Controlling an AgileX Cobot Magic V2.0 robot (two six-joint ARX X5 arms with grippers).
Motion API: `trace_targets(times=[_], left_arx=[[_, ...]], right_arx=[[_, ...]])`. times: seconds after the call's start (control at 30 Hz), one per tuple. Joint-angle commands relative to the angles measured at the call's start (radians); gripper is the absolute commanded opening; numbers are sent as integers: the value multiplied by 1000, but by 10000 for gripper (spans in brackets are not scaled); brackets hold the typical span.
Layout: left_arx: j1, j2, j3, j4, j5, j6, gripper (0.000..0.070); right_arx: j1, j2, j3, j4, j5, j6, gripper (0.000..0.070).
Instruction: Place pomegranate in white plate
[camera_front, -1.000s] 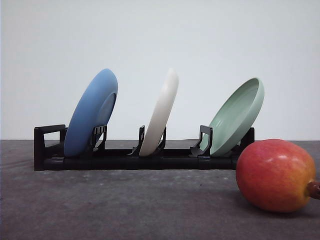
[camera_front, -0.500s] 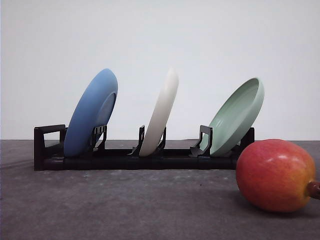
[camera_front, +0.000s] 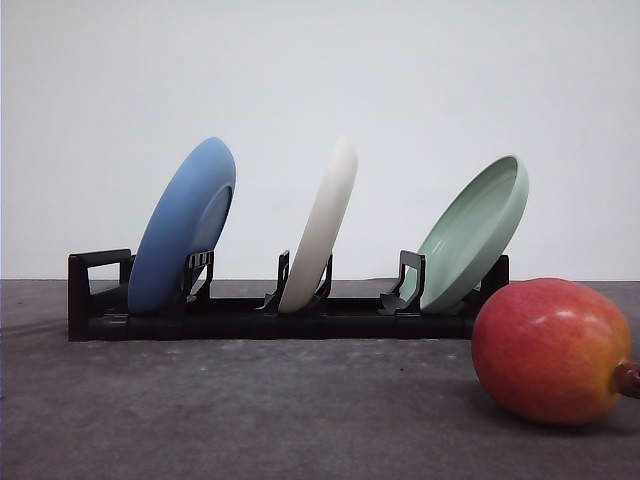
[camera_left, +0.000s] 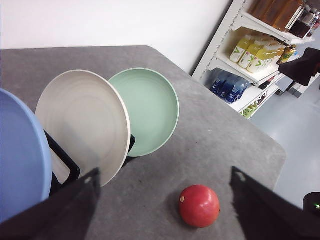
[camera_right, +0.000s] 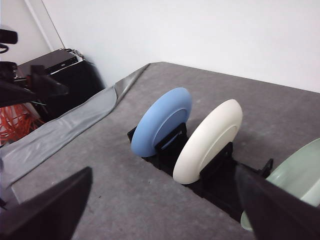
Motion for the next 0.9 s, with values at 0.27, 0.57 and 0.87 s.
trace_targets(times=[0.27, 0.57, 0.87], left_arx=[[-64, 76, 33, 40, -15, -129, 554], [-296, 311, 236, -27, -292, -161, 554], [-471, 654, 598, -226, -534, -85, 554]], right_arx=[[4, 6, 16, -1, -2, 39, 630], [4, 6, 16, -1, -2, 45, 630], [4, 6, 16, -13, -2, 46, 630]])
